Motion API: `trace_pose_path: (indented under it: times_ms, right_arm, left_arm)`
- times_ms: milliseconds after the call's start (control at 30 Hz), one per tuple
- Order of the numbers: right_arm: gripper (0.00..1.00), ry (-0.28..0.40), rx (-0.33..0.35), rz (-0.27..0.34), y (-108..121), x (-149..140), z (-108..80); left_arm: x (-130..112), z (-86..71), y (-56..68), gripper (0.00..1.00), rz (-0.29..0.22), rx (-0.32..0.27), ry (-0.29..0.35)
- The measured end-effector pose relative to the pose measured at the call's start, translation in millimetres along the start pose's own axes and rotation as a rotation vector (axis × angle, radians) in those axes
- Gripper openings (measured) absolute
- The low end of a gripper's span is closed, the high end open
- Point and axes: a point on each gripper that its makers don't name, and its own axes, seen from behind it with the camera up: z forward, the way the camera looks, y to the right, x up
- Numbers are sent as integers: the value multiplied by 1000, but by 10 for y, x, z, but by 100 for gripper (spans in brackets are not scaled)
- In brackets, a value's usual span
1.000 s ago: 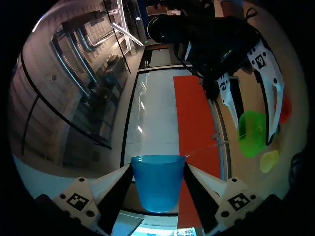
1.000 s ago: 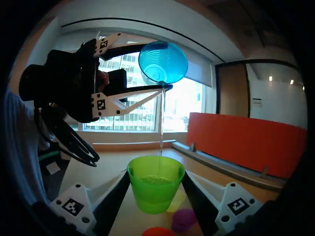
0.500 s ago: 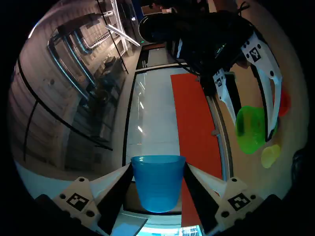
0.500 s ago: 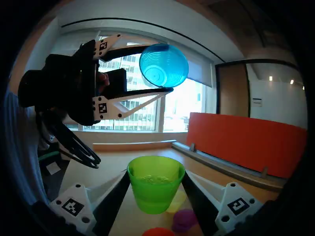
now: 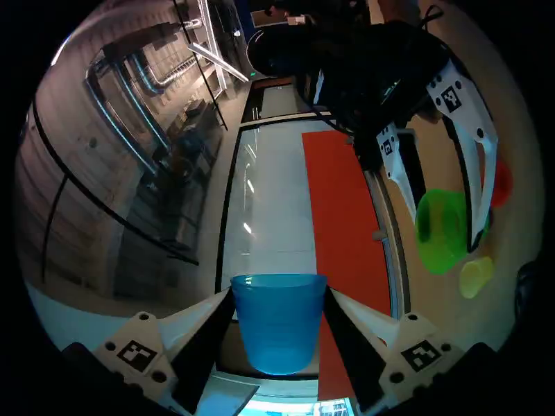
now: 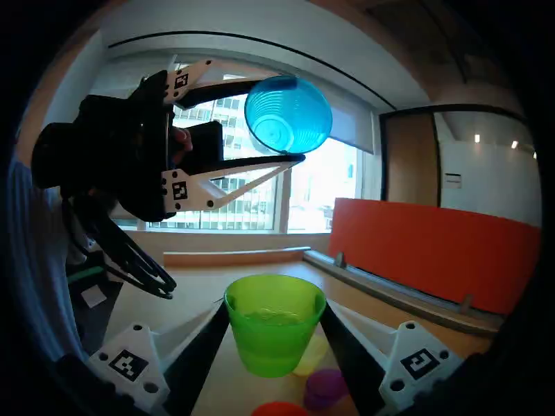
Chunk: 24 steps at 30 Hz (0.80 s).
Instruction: Pour water
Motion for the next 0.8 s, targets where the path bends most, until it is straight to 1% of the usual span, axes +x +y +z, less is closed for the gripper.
trace_pose_path:
  times_ms: [200,300,400,633,800]
  right_arm:
    - [91,-3,-4,3,-3,-20,-31]
    - [91,-3,-11,5,4,-24,-64]
    - [91,-2,-19,8,13,-23,-120]
    - [91,-9,-50,12,50,-66,-302]
    - [90,-17,-83,15,104,-110,-468]
  left_arm:
    - [-31,0,71,87,-22,-2,-12]
    - [-43,-7,110,87,-45,-6,-17]
    - [-72,-22,162,87,-78,-10,-24]
    - [-162,-74,374,87,-163,-31,-48]
    - [-212,-119,576,87,-225,-55,-64]
